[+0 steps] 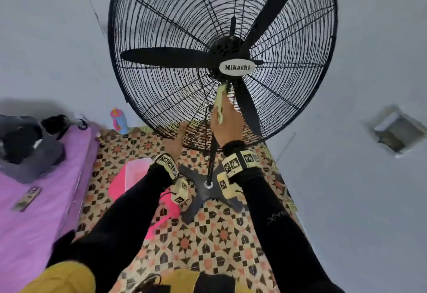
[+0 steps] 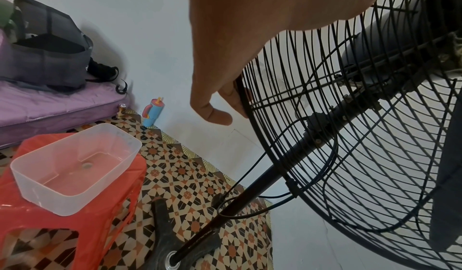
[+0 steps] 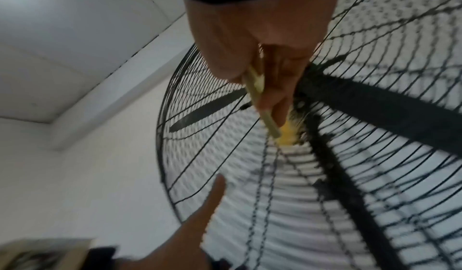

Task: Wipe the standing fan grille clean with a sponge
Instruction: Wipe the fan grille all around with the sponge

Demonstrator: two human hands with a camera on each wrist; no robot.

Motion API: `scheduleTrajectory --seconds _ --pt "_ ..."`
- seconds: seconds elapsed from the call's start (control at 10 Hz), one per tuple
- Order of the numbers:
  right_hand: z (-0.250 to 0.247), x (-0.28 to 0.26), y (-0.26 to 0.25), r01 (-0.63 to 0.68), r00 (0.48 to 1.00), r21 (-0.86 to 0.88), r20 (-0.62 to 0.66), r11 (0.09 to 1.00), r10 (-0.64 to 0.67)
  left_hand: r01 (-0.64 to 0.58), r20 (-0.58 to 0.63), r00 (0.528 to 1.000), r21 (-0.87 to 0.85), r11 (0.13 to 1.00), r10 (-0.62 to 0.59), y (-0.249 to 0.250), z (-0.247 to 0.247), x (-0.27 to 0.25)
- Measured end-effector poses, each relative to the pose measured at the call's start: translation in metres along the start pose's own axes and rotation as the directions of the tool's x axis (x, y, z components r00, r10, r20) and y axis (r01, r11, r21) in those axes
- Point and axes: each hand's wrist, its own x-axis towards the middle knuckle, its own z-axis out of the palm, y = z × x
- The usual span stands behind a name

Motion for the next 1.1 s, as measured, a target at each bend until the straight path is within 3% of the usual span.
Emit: scheduleTrajectory --seconds 0.1,0.2,0.3,0.4,0.5,0.6,0.7,0.8,0.9,1.0,1.1 --pt "-0.012 0.006 0.018 -0.137 0.983 0.077 -0.116 0.988 0.145 0.033 0.045 0.998 0.003 0.999 -0.033 -0.026 0.010 0.042" --pt "-0.014 0.014 0.017 -0.169 0.943 0.168 -0.259 0.971 0.209 0.003 0.073 0.997 0.038 0.999 -0.006 -0.030 0.009 0.045" --pt "-0.016 0.021 0.009 -0.068 0.986 0.303 -0.128 0.950 0.111 0.029 0.051 0.998 0.089 0.996 -0.034 -0.027 0.012 0.043" --pt "-0.019 0.025 0.023 -0.173 0.966 0.407 -0.106 0.897 0.234 -0.039 0.019 0.999 0.161 0.986 0.036 -0.007 0.000 0.013" --pt "-0.015 0.023 0.026 -0.191 0.945 0.288 -0.204 0.938 0.255 -0.009 0.106 0.994 0.054 0.999 0.004 0.004 -0.005 -0.007" --pt "-0.015 0.023 0.018 -0.128 0.971 0.316 -0.151 0.940 0.183 0.005 0.109 0.994 0.005 1.000 -0.006 -0.004 0.000 0.007" --pt "-0.022 0.024 0.030 -0.146 0.962 0.317 -0.177 0.937 0.209 0.057 0.072 0.996 0.018 0.998 -0.058 -0.029 0.007 0.039" --pt "-0.025 0.024 0.040 -0.207 0.923 0.268 -0.266 0.941 0.278 0.023 0.117 0.993 0.082 0.996 -0.032 -0.009 -0.003 0.013" --pt "-0.029 0.021 0.038 -0.031 0.991 0.244 -0.122 0.969 0.062 -0.035 0.157 0.988 0.130 0.991 0.014 -0.002 -0.007 -0.002" --pt "-0.033 0.021 0.049 -0.082 0.973 0.144 -0.201 0.986 0.111 -0.007 0.122 0.993 0.112 0.994 -0.007 -0.023 0.003 0.030" --pt "-0.036 0.020 0.050 -0.194 0.913 0.187 -0.324 0.963 0.247 0.029 0.141 0.989 0.058 0.998 -0.037 -0.014 0.001 0.019"
